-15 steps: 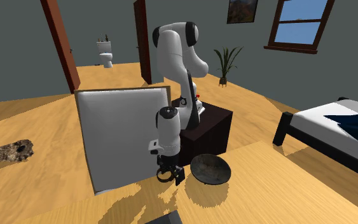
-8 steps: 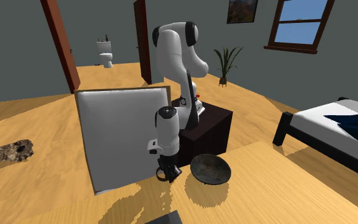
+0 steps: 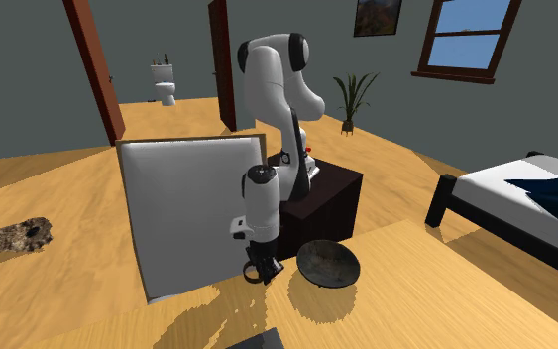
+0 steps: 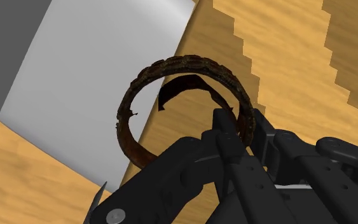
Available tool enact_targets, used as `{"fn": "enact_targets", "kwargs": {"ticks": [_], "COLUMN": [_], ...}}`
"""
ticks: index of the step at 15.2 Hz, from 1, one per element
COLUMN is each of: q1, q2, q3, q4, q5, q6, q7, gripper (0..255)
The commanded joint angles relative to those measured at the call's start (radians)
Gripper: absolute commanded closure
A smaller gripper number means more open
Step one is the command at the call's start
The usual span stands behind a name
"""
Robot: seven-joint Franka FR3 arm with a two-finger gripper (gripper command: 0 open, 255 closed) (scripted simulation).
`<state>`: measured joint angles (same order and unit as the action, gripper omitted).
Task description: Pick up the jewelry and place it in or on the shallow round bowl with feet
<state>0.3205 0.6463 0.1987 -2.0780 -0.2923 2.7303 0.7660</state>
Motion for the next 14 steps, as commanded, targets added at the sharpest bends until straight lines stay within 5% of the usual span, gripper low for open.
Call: {"fn": "enact_targets", "kwargs": {"ticks": [1,14], "q1": [-0.003,-0.050], "q2": [-0.016,-0.174], "q3": [0.009,0.070], "q4": [-0.006,-0.046], "q5": [0.005,0.066], "q6": [-0.007,-0.126], "q7": [-0.004,-0.046], "gripper": [255,255]}}
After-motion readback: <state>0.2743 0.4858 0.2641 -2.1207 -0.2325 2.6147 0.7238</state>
